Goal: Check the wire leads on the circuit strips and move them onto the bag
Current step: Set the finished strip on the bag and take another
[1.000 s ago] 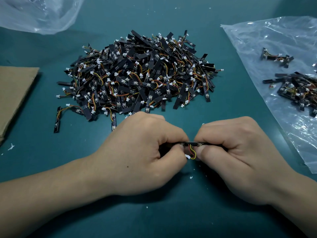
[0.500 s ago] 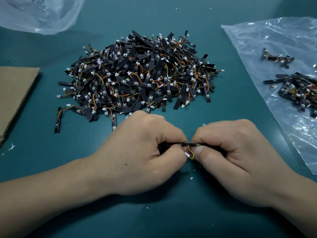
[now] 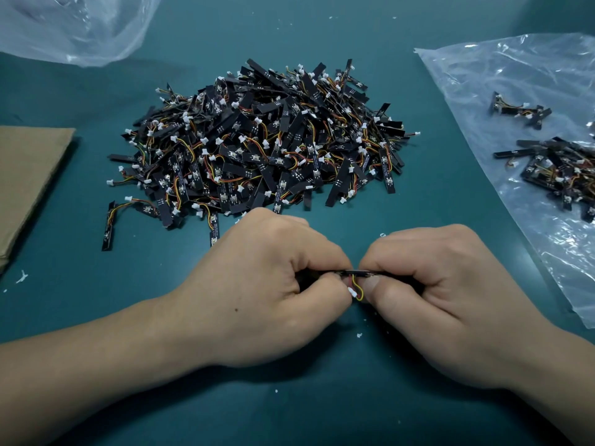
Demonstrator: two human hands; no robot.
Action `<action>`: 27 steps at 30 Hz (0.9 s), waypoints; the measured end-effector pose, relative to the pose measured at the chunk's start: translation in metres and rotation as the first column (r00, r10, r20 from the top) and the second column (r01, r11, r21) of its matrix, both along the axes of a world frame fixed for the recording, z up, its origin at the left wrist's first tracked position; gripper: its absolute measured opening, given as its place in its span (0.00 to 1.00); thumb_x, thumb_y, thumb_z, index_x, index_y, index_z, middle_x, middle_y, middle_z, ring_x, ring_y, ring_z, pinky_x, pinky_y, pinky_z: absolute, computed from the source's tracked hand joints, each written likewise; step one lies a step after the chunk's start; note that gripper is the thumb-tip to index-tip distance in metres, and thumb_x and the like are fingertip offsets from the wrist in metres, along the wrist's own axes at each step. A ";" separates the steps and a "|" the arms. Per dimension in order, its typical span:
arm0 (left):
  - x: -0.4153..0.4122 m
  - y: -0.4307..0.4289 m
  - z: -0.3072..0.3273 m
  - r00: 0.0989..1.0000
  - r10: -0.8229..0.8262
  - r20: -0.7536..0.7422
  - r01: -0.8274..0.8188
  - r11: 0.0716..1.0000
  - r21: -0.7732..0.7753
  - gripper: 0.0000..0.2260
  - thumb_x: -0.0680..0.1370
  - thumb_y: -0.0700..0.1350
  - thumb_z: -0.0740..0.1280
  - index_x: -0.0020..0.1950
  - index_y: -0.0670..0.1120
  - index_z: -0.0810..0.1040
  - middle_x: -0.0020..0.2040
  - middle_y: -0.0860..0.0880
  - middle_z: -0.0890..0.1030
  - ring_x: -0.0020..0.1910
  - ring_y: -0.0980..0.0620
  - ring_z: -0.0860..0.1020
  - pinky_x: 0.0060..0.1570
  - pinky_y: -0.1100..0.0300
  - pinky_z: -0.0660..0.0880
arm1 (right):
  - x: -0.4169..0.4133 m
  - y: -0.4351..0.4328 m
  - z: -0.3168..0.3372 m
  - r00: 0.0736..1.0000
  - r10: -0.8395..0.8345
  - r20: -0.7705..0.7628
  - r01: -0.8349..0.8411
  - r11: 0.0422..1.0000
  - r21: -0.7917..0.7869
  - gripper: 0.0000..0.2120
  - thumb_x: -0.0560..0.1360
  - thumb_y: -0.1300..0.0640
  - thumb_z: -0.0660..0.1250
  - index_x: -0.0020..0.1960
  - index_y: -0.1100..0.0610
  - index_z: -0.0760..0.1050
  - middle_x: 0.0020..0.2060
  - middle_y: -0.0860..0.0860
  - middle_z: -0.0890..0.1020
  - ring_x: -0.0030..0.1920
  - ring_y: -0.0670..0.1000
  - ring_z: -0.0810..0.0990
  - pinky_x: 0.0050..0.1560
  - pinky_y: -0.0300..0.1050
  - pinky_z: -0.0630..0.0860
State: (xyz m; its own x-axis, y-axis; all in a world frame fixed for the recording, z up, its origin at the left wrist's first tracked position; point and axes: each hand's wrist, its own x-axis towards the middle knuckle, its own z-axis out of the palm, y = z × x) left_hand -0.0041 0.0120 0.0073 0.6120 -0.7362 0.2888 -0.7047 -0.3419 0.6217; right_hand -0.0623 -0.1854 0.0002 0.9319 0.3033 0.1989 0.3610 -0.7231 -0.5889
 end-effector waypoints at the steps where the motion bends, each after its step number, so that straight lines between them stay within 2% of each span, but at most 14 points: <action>1: 0.000 0.000 0.000 1.000 0.000 0.002 0.000 1.000 -0.003 0.06 0.69 0.39 0.69 0.31 0.43 0.80 0.25 0.49 0.74 0.25 0.45 0.73 0.26 0.54 0.71 | 0.000 0.000 0.000 1.000 0.006 0.001 -0.006 1.000 -0.009 0.14 0.74 0.59 0.66 0.31 0.57 0.68 0.26 0.51 0.68 0.29 0.54 0.69 0.29 0.55 0.66; 9: -0.001 -0.001 0.002 1.000 -0.005 0.014 0.005 1.000 -0.005 0.06 0.68 0.38 0.69 0.30 0.42 0.80 0.24 0.48 0.74 0.24 0.44 0.72 0.25 0.53 0.71 | -0.001 0.001 0.001 1.000 0.003 0.006 -0.003 1.000 0.021 0.14 0.74 0.57 0.66 0.31 0.53 0.67 0.26 0.47 0.67 0.29 0.50 0.68 0.29 0.54 0.66; 18: 0.000 0.000 -0.002 1.000 0.009 0.030 -0.009 1.000 0.005 0.07 0.69 0.39 0.69 0.30 0.43 0.80 0.24 0.48 0.73 0.25 0.43 0.73 0.26 0.51 0.71 | -0.001 0.001 0.000 1.000 0.015 0.001 -0.015 1.000 -0.009 0.12 0.75 0.56 0.65 0.33 0.54 0.72 0.27 0.48 0.70 0.30 0.51 0.71 0.30 0.54 0.68; 23: 0.000 0.000 -0.005 1.000 0.029 -0.002 -0.029 0.999 -0.019 0.07 0.69 0.40 0.69 0.31 0.45 0.80 0.25 0.50 0.73 0.25 0.46 0.73 0.25 0.52 0.71 | -0.003 0.001 0.004 1.000 -0.014 -0.019 0.015 0.999 0.033 0.09 0.75 0.50 0.62 0.37 0.50 0.74 0.27 0.45 0.71 0.30 0.49 0.72 0.30 0.53 0.70; 27: 0.001 0.004 -0.007 0.993 0.033 -0.113 -0.041 0.997 -0.062 0.09 0.72 0.44 0.65 0.34 0.45 0.81 0.25 0.48 0.73 0.26 0.47 0.74 0.25 0.52 0.67 | -0.003 -0.001 0.006 0.999 0.014 -0.029 -0.012 0.997 0.078 0.12 0.76 0.49 0.59 0.34 0.48 0.65 0.26 0.46 0.67 0.29 0.48 0.69 0.30 0.52 0.68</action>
